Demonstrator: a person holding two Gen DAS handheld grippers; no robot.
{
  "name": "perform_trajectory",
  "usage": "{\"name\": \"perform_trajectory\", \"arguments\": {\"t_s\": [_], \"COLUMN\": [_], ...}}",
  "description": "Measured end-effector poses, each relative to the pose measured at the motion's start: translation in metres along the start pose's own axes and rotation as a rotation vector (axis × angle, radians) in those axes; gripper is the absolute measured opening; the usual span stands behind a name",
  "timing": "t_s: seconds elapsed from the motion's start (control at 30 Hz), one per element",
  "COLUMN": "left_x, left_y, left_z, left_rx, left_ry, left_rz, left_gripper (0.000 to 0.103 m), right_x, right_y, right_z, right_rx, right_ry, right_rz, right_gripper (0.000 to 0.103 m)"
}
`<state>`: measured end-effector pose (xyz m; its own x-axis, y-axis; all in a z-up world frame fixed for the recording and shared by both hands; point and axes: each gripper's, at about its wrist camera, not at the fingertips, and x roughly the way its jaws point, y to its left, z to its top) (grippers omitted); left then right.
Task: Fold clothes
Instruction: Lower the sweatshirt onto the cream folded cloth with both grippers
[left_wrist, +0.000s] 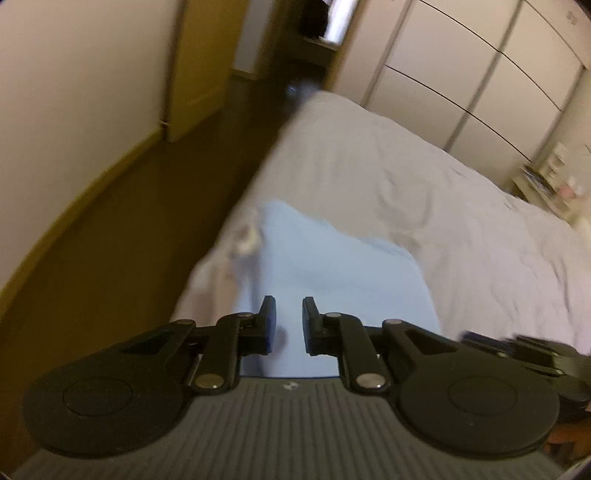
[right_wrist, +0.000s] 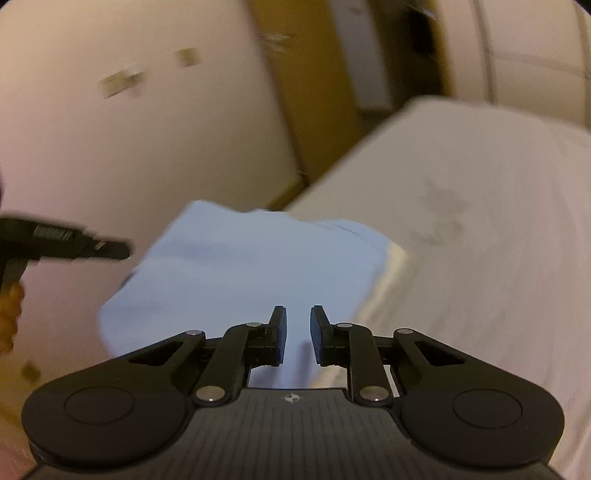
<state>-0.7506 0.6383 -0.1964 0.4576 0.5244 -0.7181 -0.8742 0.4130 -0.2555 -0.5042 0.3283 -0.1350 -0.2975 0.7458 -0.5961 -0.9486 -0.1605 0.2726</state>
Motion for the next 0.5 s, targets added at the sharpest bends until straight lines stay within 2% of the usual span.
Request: {"name": "perform_trajectory", "arguments": {"t_s": [0.1, 0.23, 0.3, 0.4, 0.5], "left_x": [0.019, 0.043, 0.054, 0.061, 0.047], "left_y": [-0.001, 0.01, 0.009, 0.018, 0.018], "left_z": [-0.021, -0.037, -0.041, -0.038, -0.027], "left_rx": [0.048, 0.037, 0.072, 0.029, -0.001], "left_ry": [0.066, 0.067, 0.051, 0.053, 0.07], "left_rz": [0.06, 0.076, 0.097, 0.08, 0.065], "left_gripper": [0.013, 0.019, 0.021, 0.022, 0.02], "right_x": [0.012, 0.046, 0.06, 0.067, 0.058], "right_y": [0.022, 0.03, 0.036, 0.049, 0.048], "right_z": [-0.015, -0.032, -0.037, -0.038, -0.023], "right_rx": [-0.06, -0.076, -0.117, -0.209, -0.171], "right_ry": [0.048, 0.143, 0.143, 0.135, 0.164], "right_rz": [0.025, -0.001, -0.013, -0.037, -0.018], "right_gripper": [0.019, 0.02, 0.02, 0.02, 0.02]}}
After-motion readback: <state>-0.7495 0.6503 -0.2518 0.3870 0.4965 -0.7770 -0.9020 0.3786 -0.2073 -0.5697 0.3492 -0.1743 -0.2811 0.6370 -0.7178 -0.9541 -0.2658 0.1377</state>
